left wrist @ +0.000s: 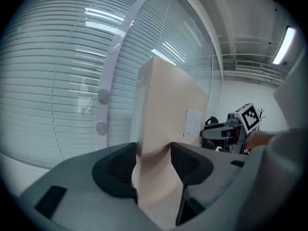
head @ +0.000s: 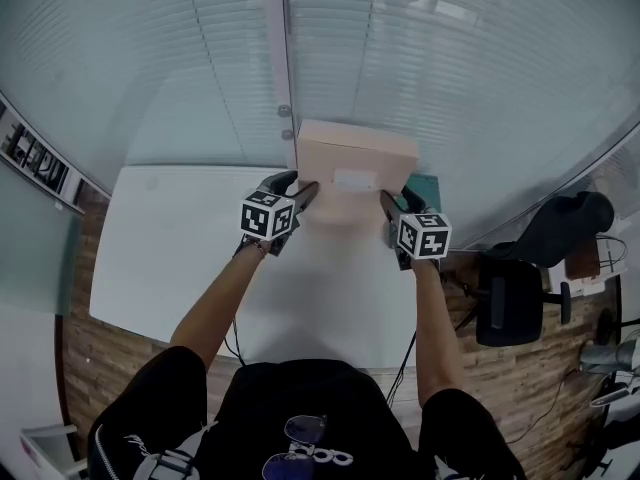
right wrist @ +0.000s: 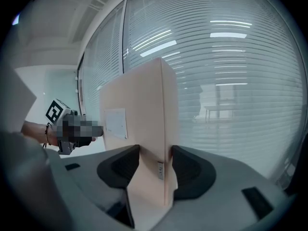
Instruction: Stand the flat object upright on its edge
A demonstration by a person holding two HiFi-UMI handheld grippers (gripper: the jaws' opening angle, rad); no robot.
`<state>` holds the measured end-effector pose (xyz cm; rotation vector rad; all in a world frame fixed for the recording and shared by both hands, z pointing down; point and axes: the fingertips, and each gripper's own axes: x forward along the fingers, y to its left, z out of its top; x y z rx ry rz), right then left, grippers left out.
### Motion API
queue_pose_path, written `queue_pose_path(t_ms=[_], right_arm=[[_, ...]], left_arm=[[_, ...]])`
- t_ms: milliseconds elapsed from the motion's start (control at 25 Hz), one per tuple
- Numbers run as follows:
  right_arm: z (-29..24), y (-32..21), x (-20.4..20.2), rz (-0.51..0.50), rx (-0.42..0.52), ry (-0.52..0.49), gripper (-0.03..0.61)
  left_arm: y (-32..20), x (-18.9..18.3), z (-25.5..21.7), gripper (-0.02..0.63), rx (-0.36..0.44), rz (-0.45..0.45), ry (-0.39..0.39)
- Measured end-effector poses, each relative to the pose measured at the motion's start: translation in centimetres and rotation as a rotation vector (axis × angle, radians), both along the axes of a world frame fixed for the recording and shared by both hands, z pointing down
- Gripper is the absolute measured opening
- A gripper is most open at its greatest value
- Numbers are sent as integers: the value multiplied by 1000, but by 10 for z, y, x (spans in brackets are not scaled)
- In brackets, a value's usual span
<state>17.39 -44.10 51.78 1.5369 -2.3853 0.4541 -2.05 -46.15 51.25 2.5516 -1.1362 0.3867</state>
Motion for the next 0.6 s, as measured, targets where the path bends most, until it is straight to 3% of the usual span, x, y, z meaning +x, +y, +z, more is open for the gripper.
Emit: queue_pose_path(t_ms=[600], right_arm=[[5,-64,12,-5,-6,11,230]], left_arm=[[-58,12,12,242,-5,-13,-14]])
